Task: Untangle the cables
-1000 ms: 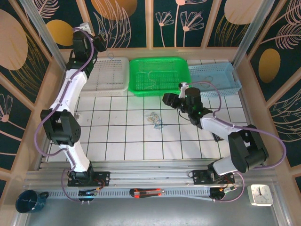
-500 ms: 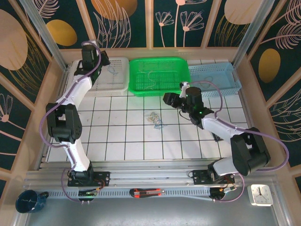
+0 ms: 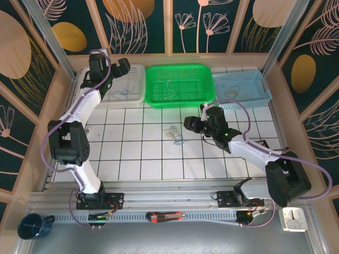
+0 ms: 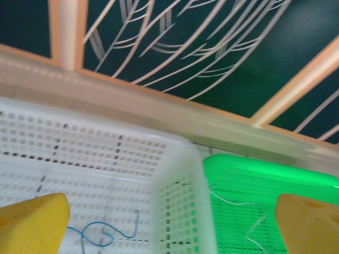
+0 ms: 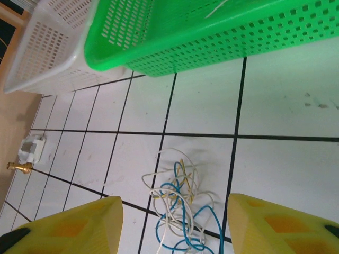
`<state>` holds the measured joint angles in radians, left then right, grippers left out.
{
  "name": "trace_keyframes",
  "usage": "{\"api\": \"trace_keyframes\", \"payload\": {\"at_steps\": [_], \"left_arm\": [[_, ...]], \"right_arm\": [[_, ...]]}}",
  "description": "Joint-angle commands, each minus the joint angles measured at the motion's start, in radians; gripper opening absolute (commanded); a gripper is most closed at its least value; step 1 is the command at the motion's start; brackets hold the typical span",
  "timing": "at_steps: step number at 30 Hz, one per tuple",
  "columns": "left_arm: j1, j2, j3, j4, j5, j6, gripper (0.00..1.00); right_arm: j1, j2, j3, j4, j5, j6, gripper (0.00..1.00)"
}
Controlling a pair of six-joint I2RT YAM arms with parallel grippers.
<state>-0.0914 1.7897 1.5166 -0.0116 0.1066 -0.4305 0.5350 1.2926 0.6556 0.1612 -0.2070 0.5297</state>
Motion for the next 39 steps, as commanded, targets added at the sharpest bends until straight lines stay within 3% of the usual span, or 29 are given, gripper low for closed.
{"api": "trace_keyframes", "payload": {"at_steps": [1,4,11,18,29,39], "left_arm": [[-0.002,-0.085,-0.073,0.01,0.148,-0.046,0.99],[-0.035,-0.175,-0.19,0.05,0.182,-0.071,0.99],[-0.198,-0.363,-0.488,0.163,0.131,-0.137,0.99],[-0.333,-0.416,-0.714,0.305,0.067,-0.207,0.99],[-0.376,-0.421,-0.819,0.373,0.059,-0.243,0.99],[-0.377,-0.409,-0.825,0.392,0.083,-0.236,0.99]], "right_arm": [[0.005,-0.025,-0.039,-0.05,0.005,0.002,0.54],[0.006,-0.03,-0.08,-0.037,-0.009,0.032,0.54],[0.041,-0.038,-0.198,0.067,-0.021,0.114,0.53],[0.068,0.007,-0.265,0.22,-0.044,0.176,0.48],[0.103,0.136,-0.208,0.269,-0.028,0.173,0.42],[0.103,0.147,-0.198,0.265,-0.004,0.168,0.28]]}}
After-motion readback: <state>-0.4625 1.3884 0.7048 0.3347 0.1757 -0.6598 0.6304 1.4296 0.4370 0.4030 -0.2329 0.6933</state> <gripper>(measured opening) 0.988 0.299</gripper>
